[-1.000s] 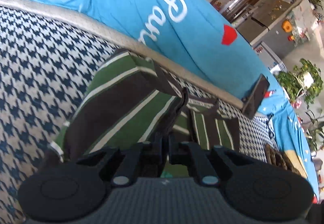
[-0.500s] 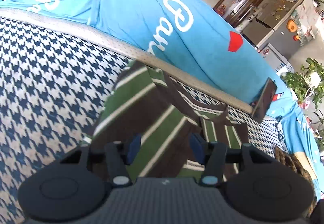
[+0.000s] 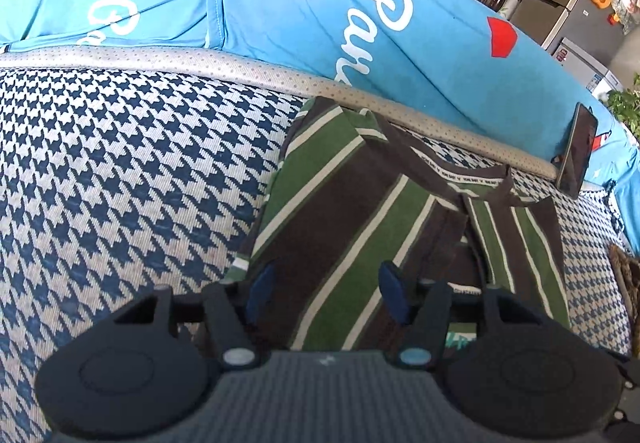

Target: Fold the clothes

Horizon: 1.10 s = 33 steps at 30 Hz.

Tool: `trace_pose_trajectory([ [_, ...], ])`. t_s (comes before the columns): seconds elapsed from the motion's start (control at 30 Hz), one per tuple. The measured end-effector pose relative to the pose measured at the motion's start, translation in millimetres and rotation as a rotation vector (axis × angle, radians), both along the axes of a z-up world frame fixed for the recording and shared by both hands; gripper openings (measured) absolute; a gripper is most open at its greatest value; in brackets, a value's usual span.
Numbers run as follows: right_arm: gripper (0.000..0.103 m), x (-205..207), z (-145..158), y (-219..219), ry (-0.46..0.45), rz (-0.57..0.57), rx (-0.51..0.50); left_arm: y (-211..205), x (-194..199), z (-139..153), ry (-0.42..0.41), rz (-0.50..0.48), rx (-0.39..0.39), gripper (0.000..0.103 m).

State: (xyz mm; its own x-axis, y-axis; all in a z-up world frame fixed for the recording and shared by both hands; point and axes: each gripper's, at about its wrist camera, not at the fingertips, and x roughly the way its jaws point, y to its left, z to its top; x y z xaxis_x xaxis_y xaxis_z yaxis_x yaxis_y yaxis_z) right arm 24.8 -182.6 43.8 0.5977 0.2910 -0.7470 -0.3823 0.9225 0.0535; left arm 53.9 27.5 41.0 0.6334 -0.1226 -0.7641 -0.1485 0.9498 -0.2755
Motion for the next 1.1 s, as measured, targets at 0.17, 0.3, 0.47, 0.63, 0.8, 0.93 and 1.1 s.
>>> trace_pose_trajectory([
  [0.17, 0.041, 0.8, -14.4, 7.6, 0.008, 0.015, -0.062, -17.4, -0.7, -8.5, 0.008, -0.047, 0.122, 0.058],
  [0.3, 0.039, -5.9, -19.7, 17.0, -0.048, 0.039, -0.121, -26.9, -0.2, -11.8, 0.006, -0.071, 0.161, 0.069],
  [0.47, 0.040, -9.0, -21.1, 22.1, -0.070, 0.046, -0.153, -35.3, -1.1, -12.0, 0.006, -0.072, 0.189, 0.075],
  [0.63, 0.039, -12.1, -12.5, 17.0, -0.046, 0.106, -0.118, -38.5, -7.9, -5.9, 0.007, -0.052, 0.200, 0.077],
  [0.8, 0.039, -4.6, 6.5, -23.2, -0.086, 0.024, 0.010, -37.3, -25.5, 7.8, -0.010, 0.000, 0.223, 0.095],
  [0.93, 0.039, 5.7, 15.1, -61.3, -0.087, -0.062, 0.086, -38.1, -38.3, 17.7, -0.041, 0.013, 0.265, 0.096],
  [1.1, 0.039, 18.2, 14.2, -109.0, -0.050, -0.177, 0.163, -38.0, -42.6, 19.4, -0.042, 0.004, 0.236, 0.099],
])
